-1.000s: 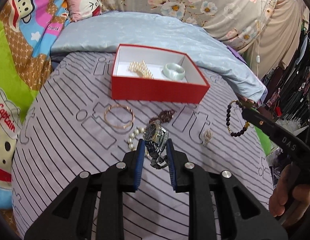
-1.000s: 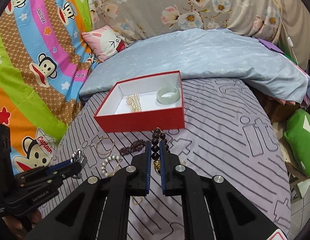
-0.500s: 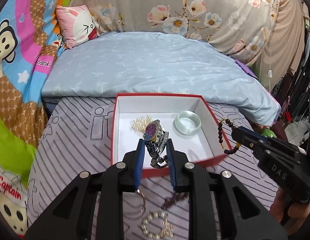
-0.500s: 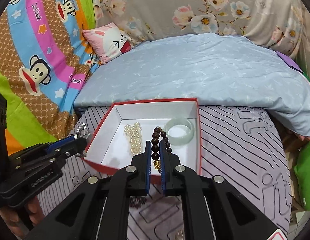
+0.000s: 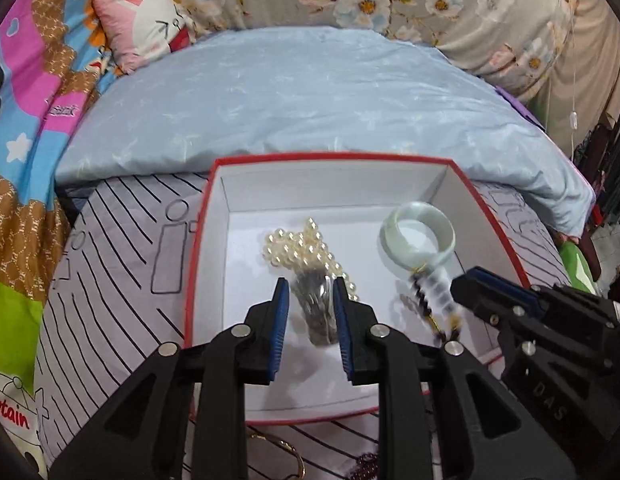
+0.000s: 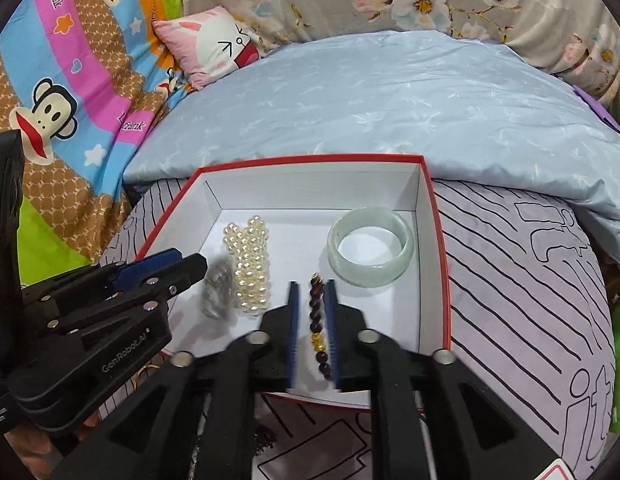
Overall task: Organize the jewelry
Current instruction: 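Withdraw both tools from the box toward the gold pendant necklace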
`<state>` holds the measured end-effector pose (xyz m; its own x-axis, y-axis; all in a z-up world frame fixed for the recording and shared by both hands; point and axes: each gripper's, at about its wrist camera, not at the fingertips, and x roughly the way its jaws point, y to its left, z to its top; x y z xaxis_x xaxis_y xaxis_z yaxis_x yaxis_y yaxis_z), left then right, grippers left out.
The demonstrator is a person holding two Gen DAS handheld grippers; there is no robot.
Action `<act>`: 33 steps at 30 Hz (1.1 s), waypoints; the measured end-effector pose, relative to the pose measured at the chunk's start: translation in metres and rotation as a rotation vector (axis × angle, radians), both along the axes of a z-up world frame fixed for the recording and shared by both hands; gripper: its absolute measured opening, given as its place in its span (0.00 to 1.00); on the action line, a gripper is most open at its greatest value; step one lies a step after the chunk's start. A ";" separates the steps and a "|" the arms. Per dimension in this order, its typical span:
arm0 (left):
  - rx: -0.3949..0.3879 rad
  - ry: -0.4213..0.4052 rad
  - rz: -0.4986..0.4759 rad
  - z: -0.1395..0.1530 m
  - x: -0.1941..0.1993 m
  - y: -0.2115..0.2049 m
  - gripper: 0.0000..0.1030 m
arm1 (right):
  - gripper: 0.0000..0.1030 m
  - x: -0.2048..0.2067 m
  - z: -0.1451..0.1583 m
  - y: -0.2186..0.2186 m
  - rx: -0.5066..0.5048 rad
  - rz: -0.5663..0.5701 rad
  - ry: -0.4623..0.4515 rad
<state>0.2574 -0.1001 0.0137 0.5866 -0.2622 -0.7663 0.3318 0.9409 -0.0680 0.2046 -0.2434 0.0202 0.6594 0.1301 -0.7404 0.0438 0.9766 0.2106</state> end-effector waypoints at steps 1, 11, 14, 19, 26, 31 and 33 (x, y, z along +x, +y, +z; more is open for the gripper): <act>0.010 -0.012 0.017 0.003 0.000 0.002 0.43 | 0.32 -0.004 0.004 -0.002 0.010 -0.009 -0.014; -0.041 -0.083 0.134 0.040 -0.048 0.067 0.67 | 0.34 -0.085 0.041 -0.020 -0.012 -0.088 -0.083; -0.039 -0.069 0.145 0.036 -0.073 0.084 0.67 | 0.34 -0.112 0.038 -0.017 -0.042 -0.102 -0.077; -0.011 -0.045 0.133 0.026 -0.113 0.091 0.67 | 0.34 -0.149 0.027 -0.010 -0.027 -0.115 -0.043; -0.025 0.030 0.106 0.005 -0.158 0.087 0.67 | 0.34 -0.189 -0.001 -0.008 -0.028 -0.141 0.027; -0.030 0.081 0.102 -0.012 -0.175 0.085 0.67 | 0.34 -0.200 -0.015 -0.007 -0.015 -0.151 0.063; -0.033 0.093 0.111 -0.017 -0.178 0.086 0.67 | 0.34 -0.202 -0.017 -0.005 -0.017 -0.151 0.065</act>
<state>0.0797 -0.0136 -0.0031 0.5399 -0.2259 -0.8108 0.2171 0.9681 -0.1252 0.0025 -0.2484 0.0034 0.6208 0.0203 -0.7837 0.2034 0.9613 0.1860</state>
